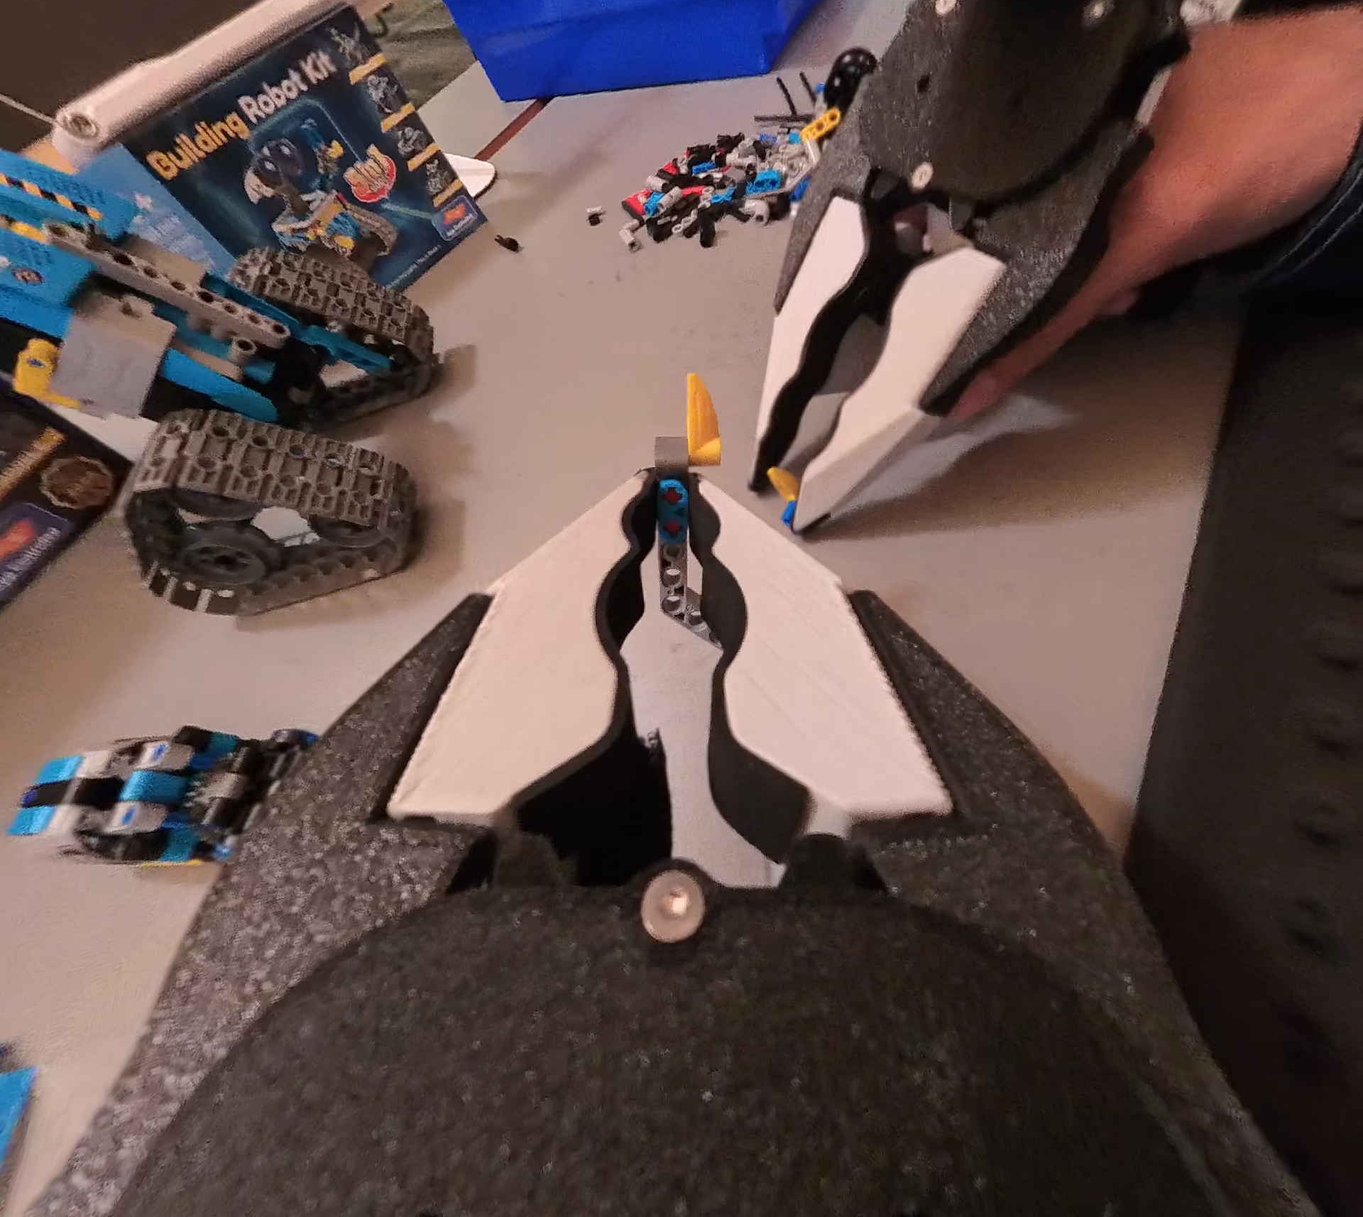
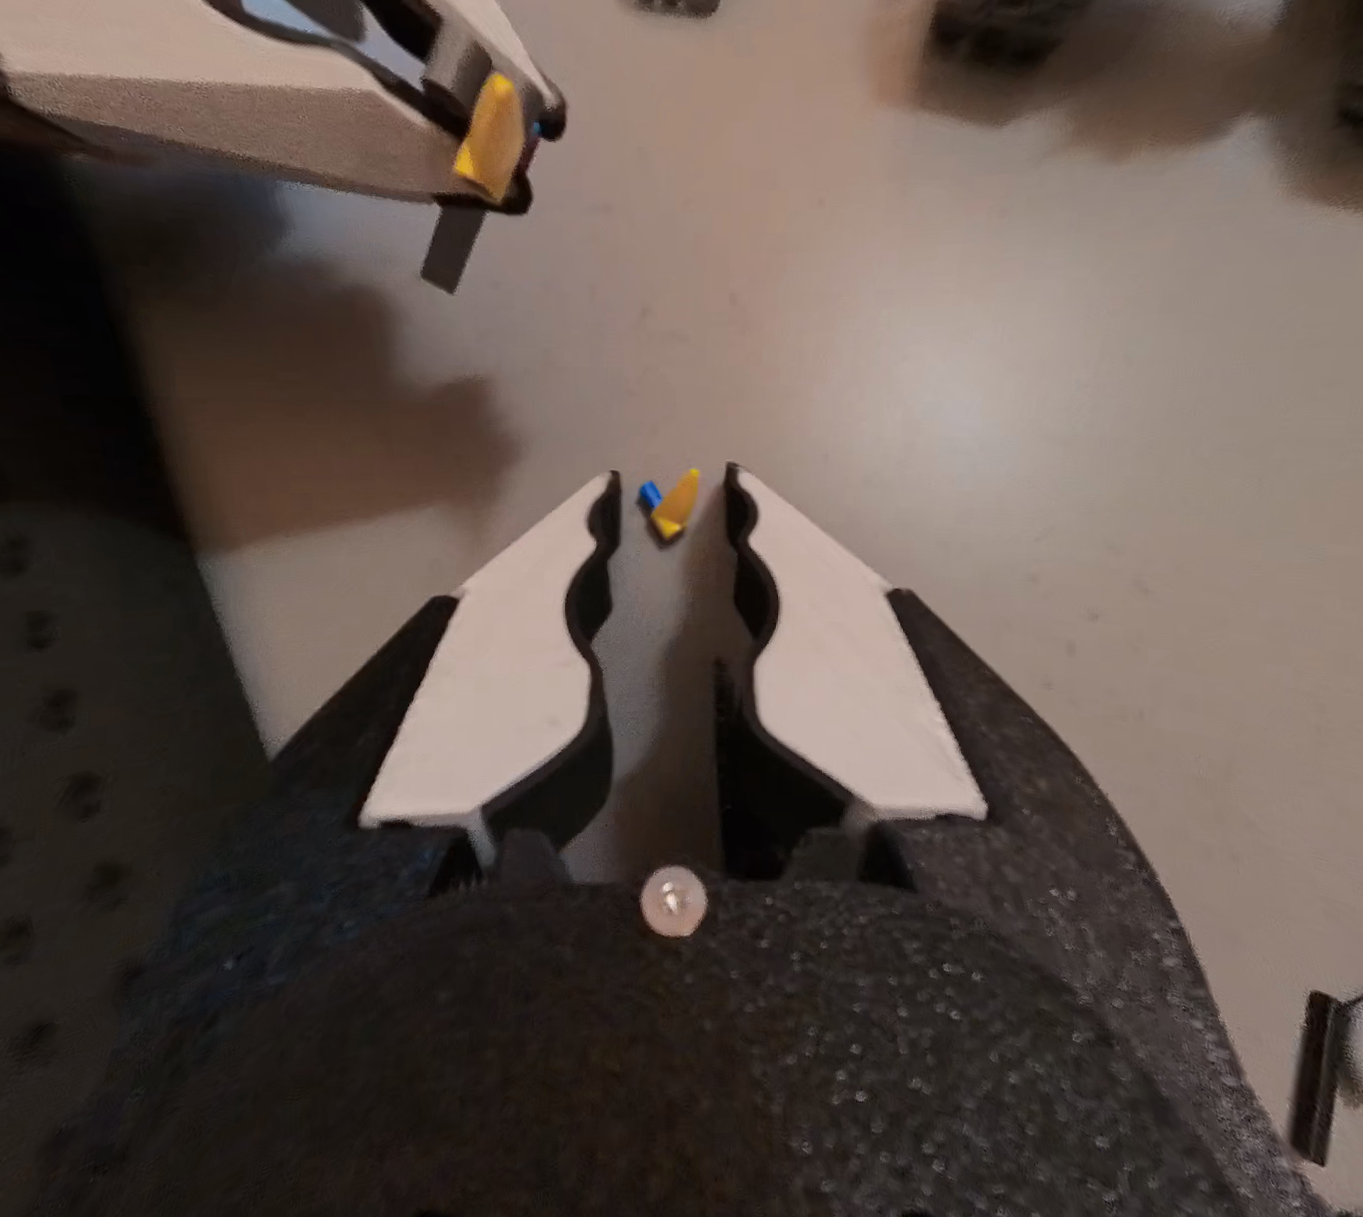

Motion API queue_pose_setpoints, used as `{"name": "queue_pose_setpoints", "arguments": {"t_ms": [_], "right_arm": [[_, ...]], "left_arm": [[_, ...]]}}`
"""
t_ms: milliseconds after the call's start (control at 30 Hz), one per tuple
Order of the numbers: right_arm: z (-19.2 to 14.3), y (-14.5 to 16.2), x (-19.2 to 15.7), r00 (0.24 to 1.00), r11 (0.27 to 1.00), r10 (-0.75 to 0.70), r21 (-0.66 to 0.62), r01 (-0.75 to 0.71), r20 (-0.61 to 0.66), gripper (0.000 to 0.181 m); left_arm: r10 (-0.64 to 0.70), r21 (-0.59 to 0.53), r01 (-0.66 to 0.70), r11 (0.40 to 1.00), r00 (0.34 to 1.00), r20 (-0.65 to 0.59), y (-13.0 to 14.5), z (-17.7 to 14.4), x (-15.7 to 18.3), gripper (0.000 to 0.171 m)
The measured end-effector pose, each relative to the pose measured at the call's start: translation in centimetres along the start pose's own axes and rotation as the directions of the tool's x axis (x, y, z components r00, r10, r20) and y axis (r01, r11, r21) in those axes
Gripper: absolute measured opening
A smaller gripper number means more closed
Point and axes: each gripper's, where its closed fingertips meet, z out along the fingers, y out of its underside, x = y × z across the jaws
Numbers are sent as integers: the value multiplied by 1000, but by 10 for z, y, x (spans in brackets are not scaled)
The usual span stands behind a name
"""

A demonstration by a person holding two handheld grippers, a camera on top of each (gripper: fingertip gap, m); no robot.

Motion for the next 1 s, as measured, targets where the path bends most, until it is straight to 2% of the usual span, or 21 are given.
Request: {"name": "queue_pose_setpoints", "arguments": {"t_ms": [33, 100, 167, 200, 267, 333, 400, 567, 700, 767, 867, 933, 967, 1000], "right_arm": [[-4, -12, -1, 1000, 998, -2, 62, 2, 2, 29], [-25, -53, -10, 999, 956, 36, 289, -46, 37, 27], [-45, -88, -18, 985, 857, 129, 487, -169, 114, 25], [-48, -97, -21, 973, 815, 168, 534, -226, 156, 26], [-43, -101, -23, 960, 795, 216, 538, -280, 181, 24], [-48, -110, -23, 949, 741, 253, 592, -315, 188, 5], [-49, -116, -25, 937, 696, 288, 628, -348, 200, 4], [-50, -123, -27, 961, 698, 259, 668, -258, 100, 5], [-50, -129, -27, 934, 640, 309, 687, -343, 178, 6], [-46, -131, -28, 941, 658, 295, 679, -325, 165, 4], [-44, -130, -27, 959, 701, 274, 669, -246, 66, 4], [-45, -133, -27, 959, 700, 282, 680, -220, 20, 3], [-46, -135, -26, 953, 686, 302, 690, -230, 18, 3], [-46, -131, -25, 945, 681, 326, 691, -244, 12, 3]], "left_arm": [[-28, 8, 28, 1000, 1000, -1, -1, -1, -2, 6], [-64, 21, 64, 998, 998, 5, -3, -2, -6, 6], [-82, 38, 81, 996, 996, 23, -6, -3, -10, 6], [-88, 53, 87, 995, 996, 28, -8, -5, -11, 6], [-100, 91, 96, 991, 994, 44, -15, -8, -13, 6], [-113, 125, 102, 987, 990, 81, -21, -14, -19, 6], [-120, 142, 104, 984, 987, 108, -23, -16, -23, 6], [-100, 160, 76, 984, 984, 148, -27, -21, -28, 6], [-96, 167, 70, 983, 983, 154, -29, -23, -28, 6], [-71, 151, 41, 988, 978, 196, -28, -23, -31, 6], [-202, 176, 175, 969, 968, 146, -26, -23, -33, 6], [-266, 211, 233, 949, 953, 146, -28, -26, -38, 6], [-307, 228, 264, 937, 934, 181, -27, -28, -47, 7], [-376, 276, 301, 913, 885, 275, -22, -40, -74, 6]]}}
